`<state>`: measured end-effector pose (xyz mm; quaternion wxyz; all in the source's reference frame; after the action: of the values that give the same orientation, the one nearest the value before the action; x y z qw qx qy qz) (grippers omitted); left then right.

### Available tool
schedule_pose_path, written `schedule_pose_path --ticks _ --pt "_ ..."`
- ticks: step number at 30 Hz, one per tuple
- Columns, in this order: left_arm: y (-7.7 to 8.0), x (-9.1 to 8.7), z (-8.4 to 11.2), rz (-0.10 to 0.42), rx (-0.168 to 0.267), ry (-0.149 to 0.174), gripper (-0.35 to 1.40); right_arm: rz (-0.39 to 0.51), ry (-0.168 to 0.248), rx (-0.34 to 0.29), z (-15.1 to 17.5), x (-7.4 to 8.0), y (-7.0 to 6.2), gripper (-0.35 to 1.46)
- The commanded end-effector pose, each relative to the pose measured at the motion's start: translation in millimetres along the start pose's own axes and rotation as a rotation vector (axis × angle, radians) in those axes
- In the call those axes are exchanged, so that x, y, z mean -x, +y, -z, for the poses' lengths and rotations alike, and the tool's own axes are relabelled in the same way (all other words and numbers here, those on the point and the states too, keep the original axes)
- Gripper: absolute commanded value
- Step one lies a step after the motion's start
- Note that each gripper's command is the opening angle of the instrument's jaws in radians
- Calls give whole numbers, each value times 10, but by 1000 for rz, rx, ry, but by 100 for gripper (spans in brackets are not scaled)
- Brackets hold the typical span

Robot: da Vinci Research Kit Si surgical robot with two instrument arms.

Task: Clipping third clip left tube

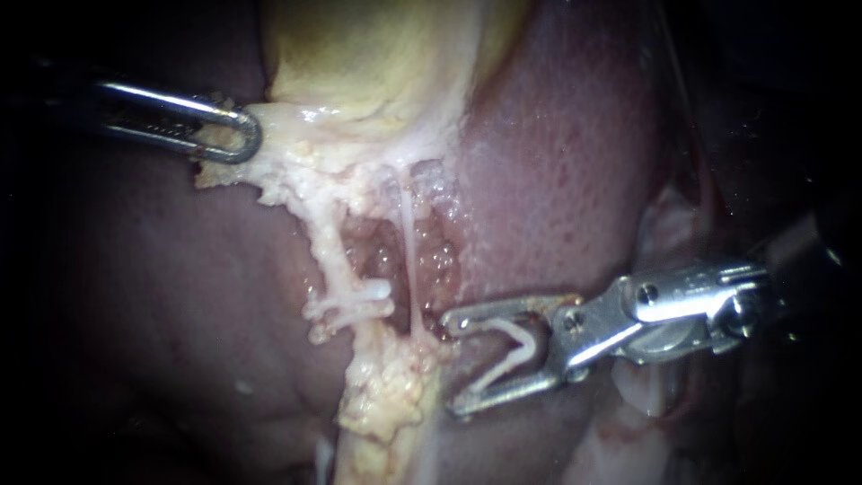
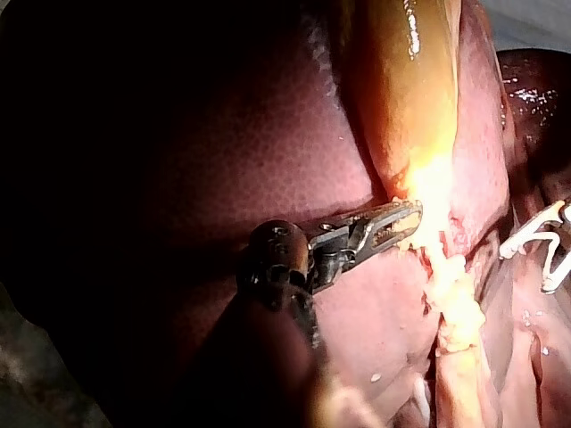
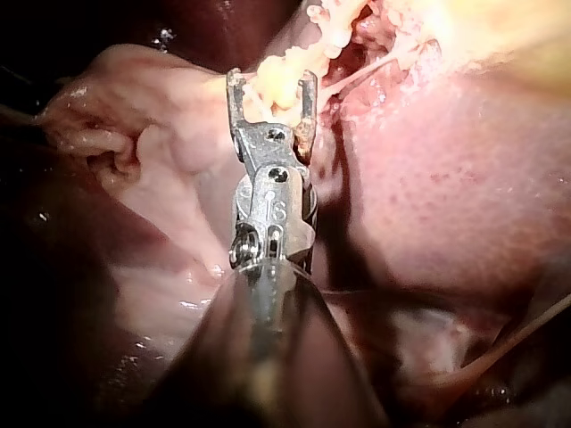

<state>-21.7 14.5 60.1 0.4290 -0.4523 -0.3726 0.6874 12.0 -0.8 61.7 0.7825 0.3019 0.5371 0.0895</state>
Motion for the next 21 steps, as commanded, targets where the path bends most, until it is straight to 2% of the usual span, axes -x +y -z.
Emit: schedule_pose_path --ticks 1,12,21 --pt "0 0 0 0 0 0 -35 -2 4 2 -3 0 2 49" --pt "0 1 -1 -1 -1 0 -35 -41 52 26 -36 -10 30 49" --pt "1 2 -1 -1 -2 1 -35 -42 64 31 -41 -6 47 49"
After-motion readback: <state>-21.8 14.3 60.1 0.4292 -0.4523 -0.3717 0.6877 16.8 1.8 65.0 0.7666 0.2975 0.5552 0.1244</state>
